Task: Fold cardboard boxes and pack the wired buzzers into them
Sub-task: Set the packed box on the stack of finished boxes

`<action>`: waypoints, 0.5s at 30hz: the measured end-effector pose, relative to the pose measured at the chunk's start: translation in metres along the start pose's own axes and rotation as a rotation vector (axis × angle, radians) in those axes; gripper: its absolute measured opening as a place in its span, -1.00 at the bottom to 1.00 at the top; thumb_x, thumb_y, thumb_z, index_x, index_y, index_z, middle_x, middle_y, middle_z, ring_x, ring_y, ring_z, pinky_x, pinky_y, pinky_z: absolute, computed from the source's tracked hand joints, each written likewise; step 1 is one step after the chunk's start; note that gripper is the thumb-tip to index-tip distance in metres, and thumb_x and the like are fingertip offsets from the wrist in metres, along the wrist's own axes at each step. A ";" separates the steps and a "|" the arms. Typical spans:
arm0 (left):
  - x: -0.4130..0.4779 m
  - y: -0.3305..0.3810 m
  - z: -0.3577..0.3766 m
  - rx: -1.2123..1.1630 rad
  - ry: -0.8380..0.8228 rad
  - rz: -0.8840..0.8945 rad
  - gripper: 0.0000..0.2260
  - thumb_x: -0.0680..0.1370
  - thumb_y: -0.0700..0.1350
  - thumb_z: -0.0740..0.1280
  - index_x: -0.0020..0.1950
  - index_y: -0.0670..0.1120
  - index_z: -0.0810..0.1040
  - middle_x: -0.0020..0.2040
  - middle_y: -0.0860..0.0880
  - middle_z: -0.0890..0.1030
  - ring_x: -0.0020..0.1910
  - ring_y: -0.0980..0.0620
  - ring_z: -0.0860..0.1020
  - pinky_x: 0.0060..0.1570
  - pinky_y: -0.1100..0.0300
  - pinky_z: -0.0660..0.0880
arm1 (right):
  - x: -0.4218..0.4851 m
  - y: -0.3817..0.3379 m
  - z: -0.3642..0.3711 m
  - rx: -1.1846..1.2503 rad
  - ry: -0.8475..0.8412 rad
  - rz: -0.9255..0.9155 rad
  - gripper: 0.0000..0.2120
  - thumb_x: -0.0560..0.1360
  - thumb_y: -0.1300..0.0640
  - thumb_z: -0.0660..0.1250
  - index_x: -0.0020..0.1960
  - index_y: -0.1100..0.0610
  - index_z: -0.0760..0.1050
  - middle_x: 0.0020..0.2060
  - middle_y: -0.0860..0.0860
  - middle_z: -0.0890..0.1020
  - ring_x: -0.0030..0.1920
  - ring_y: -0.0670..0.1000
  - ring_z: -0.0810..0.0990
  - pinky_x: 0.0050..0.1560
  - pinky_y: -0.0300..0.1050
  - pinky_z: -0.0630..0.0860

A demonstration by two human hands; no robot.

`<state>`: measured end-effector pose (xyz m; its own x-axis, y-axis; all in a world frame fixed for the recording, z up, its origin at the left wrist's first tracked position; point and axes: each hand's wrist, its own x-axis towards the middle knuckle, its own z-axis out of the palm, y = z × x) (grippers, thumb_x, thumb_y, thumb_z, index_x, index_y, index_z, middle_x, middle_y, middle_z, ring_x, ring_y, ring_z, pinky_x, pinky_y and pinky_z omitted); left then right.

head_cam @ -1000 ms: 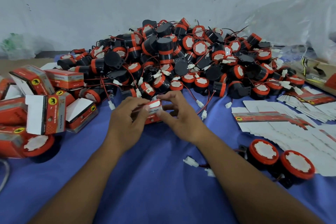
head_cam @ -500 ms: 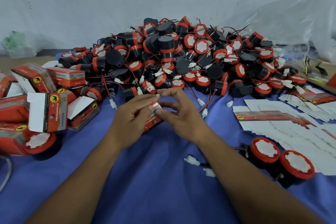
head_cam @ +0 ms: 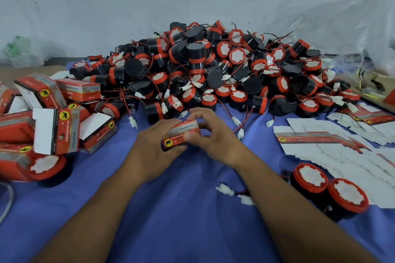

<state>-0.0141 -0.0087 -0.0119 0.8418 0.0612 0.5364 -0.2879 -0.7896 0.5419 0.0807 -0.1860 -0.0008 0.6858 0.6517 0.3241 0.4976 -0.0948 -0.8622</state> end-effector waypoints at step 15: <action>0.005 -0.003 -0.020 0.297 0.219 -0.106 -0.54 0.49 -0.14 0.48 0.37 -0.14 0.49 0.25 -0.14 0.55 0.21 -0.16 0.49 0.15 0.11 0.40 | -0.002 0.001 -0.004 -0.207 0.076 0.040 -0.39 0.53 0.04 0.45 0.51 -0.03 0.27 0.38 -0.10 0.43 0.16 -0.12 0.56 0.10 -0.15 0.58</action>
<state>-0.0179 0.0066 0.0019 0.7328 0.2558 0.6305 -0.0323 -0.9125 0.4077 0.0817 -0.1903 -0.0010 0.7415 0.5861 0.3266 0.5621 -0.2769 -0.7794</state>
